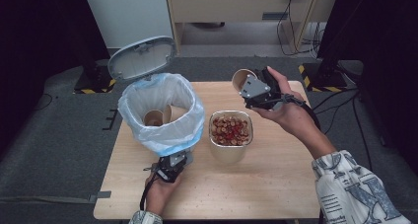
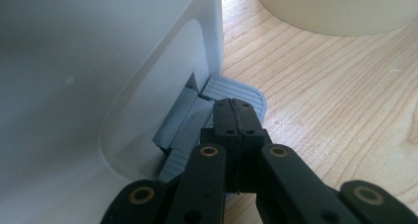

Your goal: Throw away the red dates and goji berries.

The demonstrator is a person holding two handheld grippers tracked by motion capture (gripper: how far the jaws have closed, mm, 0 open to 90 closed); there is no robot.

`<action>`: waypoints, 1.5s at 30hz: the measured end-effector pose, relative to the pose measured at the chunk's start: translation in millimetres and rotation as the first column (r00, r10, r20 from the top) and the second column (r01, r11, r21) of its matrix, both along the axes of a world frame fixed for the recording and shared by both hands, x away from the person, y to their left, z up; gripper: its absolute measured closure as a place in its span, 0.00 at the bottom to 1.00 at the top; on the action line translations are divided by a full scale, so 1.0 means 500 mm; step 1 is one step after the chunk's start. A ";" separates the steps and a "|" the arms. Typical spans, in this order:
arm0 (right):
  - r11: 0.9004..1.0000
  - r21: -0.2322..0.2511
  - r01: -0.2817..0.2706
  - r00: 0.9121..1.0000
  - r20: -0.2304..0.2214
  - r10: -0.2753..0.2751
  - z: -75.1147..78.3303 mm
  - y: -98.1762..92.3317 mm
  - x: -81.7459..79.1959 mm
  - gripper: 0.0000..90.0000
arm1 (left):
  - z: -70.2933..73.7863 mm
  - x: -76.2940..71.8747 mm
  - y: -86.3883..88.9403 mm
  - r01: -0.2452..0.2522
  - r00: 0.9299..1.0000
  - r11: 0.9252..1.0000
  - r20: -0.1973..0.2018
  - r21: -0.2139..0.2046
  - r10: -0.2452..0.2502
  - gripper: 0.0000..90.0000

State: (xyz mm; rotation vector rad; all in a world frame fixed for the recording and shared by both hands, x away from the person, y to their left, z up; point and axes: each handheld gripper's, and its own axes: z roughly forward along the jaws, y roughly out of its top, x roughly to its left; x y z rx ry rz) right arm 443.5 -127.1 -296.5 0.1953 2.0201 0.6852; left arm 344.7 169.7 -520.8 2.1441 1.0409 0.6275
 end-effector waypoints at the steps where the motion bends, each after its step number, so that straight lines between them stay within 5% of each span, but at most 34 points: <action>1: 1.000 0.002 0.002 1.000 -0.002 -0.002 -0.002 0.000 0.000 0.35 | 0.000 0.000 0.000 0.001 1.000 1.000 -0.001 0.000 -0.001 1.00; 13: 1.000 -0.012 -0.005 1.000 0.002 0.005 -0.005 0.006 -0.002 0.35 | 0.000 0.000 0.000 0.000 1.000 1.000 -0.001 -0.001 0.000 1.00; 21: 0.997 -0.077 -0.009 0.999 0.034 0.012 -0.011 0.010 -0.008 0.35 | 0.000 0.000 0.000 0.001 1.000 1.000 -0.001 0.000 -0.001 1.00; 27: 0.984 -0.177 -0.007 0.997 0.073 0.020 -0.026 0.019 -0.016 0.35 | 0.000 0.000 0.000 0.001 1.000 1.000 -0.001 0.000 -0.001 1.00; 36: 0.987 -0.158 0.000 0.998 0.060 0.009 -0.028 0.013 -0.010 0.35 | 0.000 0.000 0.001 0.000 1.000 1.000 -0.002 -0.002 0.000 1.00; 41: 0.984 -0.175 -0.003 0.998 0.067 0.015 -0.029 0.017 -0.015 0.35 | 0.000 0.000 0.000 0.000 1.000 1.000 -0.002 -0.001 0.000 1.00; 45: 0.973 -0.232 -0.003 0.994 0.102 0.027 -0.033 0.024 -0.022 0.35 | 0.000 0.000 0.000 0.001 1.000 1.000 -0.001 -0.001 -0.001 1.00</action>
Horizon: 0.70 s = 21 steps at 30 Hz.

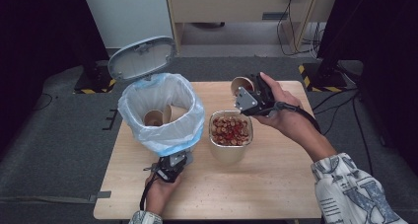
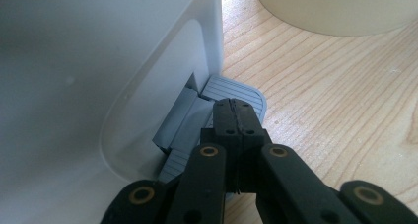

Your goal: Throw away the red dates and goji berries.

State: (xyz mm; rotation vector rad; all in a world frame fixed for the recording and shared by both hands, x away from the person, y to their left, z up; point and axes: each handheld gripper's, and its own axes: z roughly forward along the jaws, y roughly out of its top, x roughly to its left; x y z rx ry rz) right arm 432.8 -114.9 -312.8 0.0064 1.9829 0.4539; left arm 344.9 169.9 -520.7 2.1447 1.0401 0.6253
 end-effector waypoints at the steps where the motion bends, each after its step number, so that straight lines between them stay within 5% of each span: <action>1: 1.000 -0.028 -0.005 1.000 0.018 0.006 -0.002 0.003 -0.002 0.35 | 0.000 0.000 0.000 0.000 1.000 1.000 0.000 0.000 0.000 1.00; 6: 0.993 -0.115 -0.017 0.998 0.061 0.024 -0.009 0.012 -0.010 0.35 | 0.000 0.000 0.000 0.000 1.000 1.000 0.000 0.001 0.000 1.00; 21: 0.996 -0.088 -0.010 0.999 0.043 0.014 -0.010 0.011 -0.006 0.35 | 0.000 0.000 0.000 0.001 1.000 1.000 -0.001 0.001 -0.001 1.00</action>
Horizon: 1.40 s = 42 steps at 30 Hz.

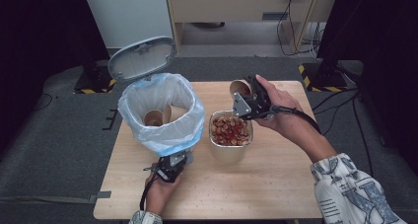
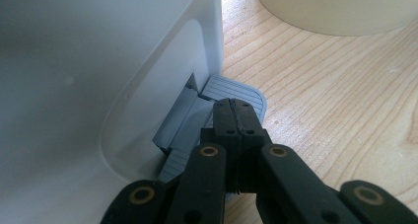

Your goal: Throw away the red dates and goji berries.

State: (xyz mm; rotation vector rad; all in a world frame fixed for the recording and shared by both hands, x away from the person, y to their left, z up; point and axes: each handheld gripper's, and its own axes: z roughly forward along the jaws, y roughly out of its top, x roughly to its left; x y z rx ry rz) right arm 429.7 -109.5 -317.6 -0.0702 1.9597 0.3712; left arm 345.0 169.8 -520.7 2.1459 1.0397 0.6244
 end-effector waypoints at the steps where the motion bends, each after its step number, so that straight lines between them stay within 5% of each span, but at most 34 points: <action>1: 1.000 0.007 0.000 1.000 -0.003 0.000 0.000 0.000 0.000 0.35 | 0.000 0.000 0.000 -0.001 1.000 1.000 0.000 0.000 0.001 1.00; 32: 0.998 0.066 -0.005 1.000 -0.003 0.005 0.036 -0.026 0.012 0.35 | 0.000 0.000 0.000 0.000 1.000 1.000 0.002 0.002 0.000 1.00; 36: 0.999 0.044 -0.010 1.000 0.007 0.010 0.041 -0.023 0.008 0.35 | 0.000 0.000 0.000 0.001 1.000 1.000 0.002 0.002 -0.001 1.00; 42: 0.995 -0.103 -0.014 0.995 0.095 0.024 0.042 -0.007 -0.004 0.35 | 0.000 0.000 0.000 0.003 1.000 1.000 0.002 0.000 -0.003 1.00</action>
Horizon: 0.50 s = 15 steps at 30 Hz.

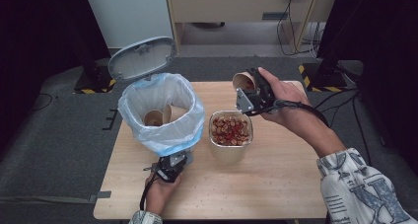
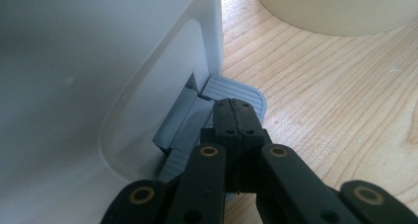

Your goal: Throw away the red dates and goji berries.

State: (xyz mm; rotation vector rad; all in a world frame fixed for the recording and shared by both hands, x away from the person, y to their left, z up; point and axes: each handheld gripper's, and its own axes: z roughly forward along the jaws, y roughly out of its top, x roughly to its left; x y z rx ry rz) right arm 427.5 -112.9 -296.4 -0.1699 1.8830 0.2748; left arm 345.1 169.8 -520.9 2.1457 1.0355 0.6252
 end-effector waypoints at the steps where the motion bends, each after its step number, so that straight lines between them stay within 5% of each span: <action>1: 1.000 -0.021 -0.009 1.000 0.015 0.009 -0.001 0.005 -0.004 0.35 | 0.000 0.000 0.000 0.000 1.000 1.000 0.001 0.000 0.000 1.00; 15: 0.999 -0.039 -0.005 0.999 0.033 0.007 0.003 0.011 -0.005 0.35 | 0.000 0.000 0.000 0.002 1.000 1.000 0.000 0.002 -0.002 1.00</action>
